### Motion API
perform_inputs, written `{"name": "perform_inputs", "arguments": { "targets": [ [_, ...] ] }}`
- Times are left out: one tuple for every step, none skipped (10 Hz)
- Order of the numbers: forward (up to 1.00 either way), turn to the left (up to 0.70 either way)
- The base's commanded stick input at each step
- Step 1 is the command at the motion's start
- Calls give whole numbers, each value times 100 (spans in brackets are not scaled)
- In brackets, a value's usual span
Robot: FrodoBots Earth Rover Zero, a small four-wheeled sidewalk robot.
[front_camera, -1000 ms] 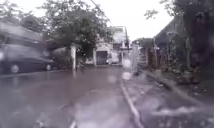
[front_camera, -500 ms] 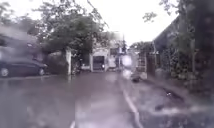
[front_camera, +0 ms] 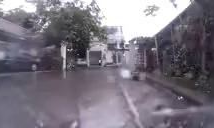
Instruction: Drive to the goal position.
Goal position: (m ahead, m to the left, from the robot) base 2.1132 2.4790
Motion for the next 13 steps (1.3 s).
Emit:
{"name": "perform_inputs", "arguments": {
  "targets": [
    [100,0],
    [100,0],
    [100,0],
    [100,0],
    [100,0],
    [100,0],
    [100,0],
    [100,0],
    [100,0],
    [100,0],
    [100,0],
    [100,0],
    [100,0]
  ]
}}
